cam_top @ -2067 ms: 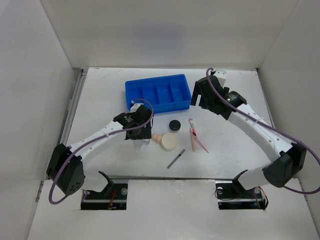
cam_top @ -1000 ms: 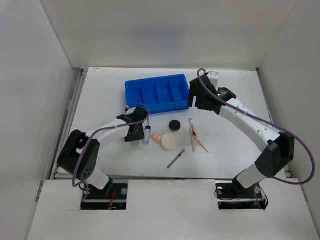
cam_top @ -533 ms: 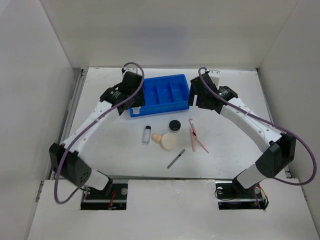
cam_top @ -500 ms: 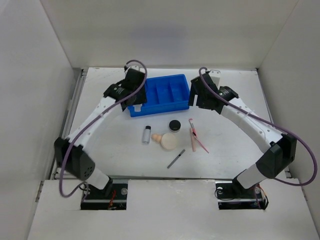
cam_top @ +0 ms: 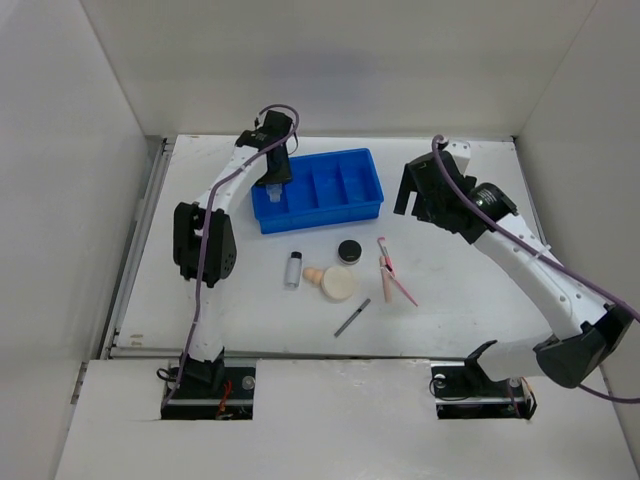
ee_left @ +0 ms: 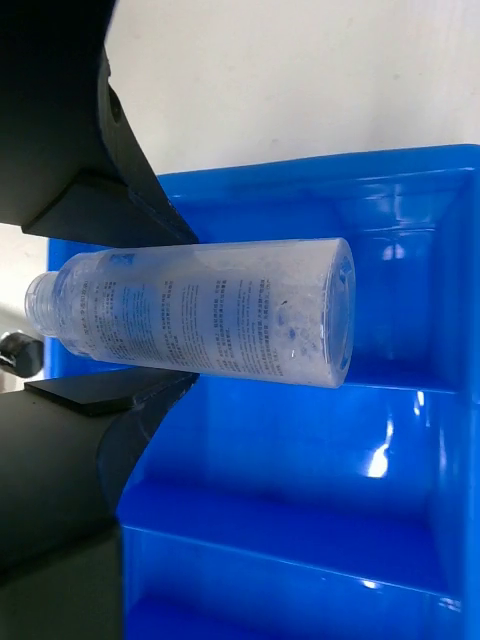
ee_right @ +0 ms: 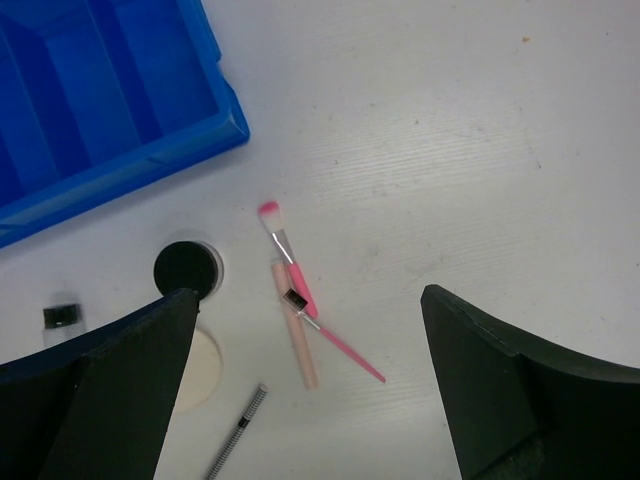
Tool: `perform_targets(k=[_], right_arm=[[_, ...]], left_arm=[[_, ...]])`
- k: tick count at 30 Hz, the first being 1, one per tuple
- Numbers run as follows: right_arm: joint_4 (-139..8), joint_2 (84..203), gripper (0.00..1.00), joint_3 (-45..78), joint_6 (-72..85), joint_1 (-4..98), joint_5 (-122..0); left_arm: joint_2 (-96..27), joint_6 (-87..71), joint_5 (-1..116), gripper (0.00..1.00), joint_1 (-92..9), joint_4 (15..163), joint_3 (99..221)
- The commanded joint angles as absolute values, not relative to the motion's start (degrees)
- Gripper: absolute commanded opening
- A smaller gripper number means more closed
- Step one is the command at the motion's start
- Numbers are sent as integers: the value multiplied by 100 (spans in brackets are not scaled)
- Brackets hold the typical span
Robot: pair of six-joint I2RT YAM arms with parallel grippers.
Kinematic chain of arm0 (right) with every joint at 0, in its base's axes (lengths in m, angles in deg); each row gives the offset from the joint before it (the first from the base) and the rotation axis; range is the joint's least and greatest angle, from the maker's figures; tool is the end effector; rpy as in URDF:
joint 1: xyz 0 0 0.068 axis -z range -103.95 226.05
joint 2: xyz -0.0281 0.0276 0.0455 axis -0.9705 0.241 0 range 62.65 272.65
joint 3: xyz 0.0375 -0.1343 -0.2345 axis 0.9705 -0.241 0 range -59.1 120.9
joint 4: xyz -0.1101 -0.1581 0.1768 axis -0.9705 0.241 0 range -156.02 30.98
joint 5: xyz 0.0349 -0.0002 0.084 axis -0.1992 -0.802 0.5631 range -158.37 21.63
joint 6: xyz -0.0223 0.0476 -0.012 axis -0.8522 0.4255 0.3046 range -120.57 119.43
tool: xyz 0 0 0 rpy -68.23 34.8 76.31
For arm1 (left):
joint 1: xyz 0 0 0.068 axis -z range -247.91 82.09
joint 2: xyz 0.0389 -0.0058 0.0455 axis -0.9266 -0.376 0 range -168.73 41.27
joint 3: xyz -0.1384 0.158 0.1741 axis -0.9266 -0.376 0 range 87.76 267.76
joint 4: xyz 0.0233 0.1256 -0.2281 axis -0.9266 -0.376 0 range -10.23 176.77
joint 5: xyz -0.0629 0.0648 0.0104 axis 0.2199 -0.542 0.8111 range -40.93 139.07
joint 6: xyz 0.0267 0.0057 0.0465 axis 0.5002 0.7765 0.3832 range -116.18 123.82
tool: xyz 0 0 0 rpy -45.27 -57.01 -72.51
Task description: Organize the makeup
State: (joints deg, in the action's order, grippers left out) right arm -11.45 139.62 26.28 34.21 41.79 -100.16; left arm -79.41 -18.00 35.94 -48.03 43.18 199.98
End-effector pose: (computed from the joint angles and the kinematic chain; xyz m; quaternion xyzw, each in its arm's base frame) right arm 0.2307 0.1345 0.3907 0.1062 0.8918 -0.0058 0.4398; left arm 0.4472 -0.1532 0.2783 -0.0531 0.9387 -0.0140 0.3404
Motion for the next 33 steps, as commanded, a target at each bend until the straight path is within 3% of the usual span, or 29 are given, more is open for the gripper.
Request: perform_targets(k=[1,3,4,5,6,9,12,21,26,33], right_arm=[[-907,13929,100,2571,3538,4125,-10133],[-907,13929,100,2571,3538,4125,-10133],[-846,13990,100,2571,3538,4125,-10133],[-845,13990,100,2571,3538,4125,-10133],[-845,13990,100,2571,3538,4125,-10133],[-792,14113,100,2633,3538,4125,-10185],[-792,14175,100,2694,3485,4125,-10186],[-1012,14228,100,2527,3485,4125,-10072],[-1012,14228,100,2474,3485,4125,-9957],[-1065,14228,100,2369,3485,4125,-9957]], left_arm=[[-7975,-1718,3782,30,-4796,4177,20552],[-7975,-1789,3721,40,-4796,4177,20553],[-7975,-1789,3720,50,-4796,4177,20553],[-7975,-1789,3720,72,-4796,4177,20553],[-7906,-1789,3720,81,-4796,4229,20553],[-7704,-1728,3650,95,-4796,4230,20500],[-7414,-1675,3440,96,-4796,4168,20344],[-5271,-1946,3675,72,-4094,4861,17438],[-4830,-1894,3729,71,-3488,5169,16355],[-5180,-2035,3781,72,-3012,5416,15545]])
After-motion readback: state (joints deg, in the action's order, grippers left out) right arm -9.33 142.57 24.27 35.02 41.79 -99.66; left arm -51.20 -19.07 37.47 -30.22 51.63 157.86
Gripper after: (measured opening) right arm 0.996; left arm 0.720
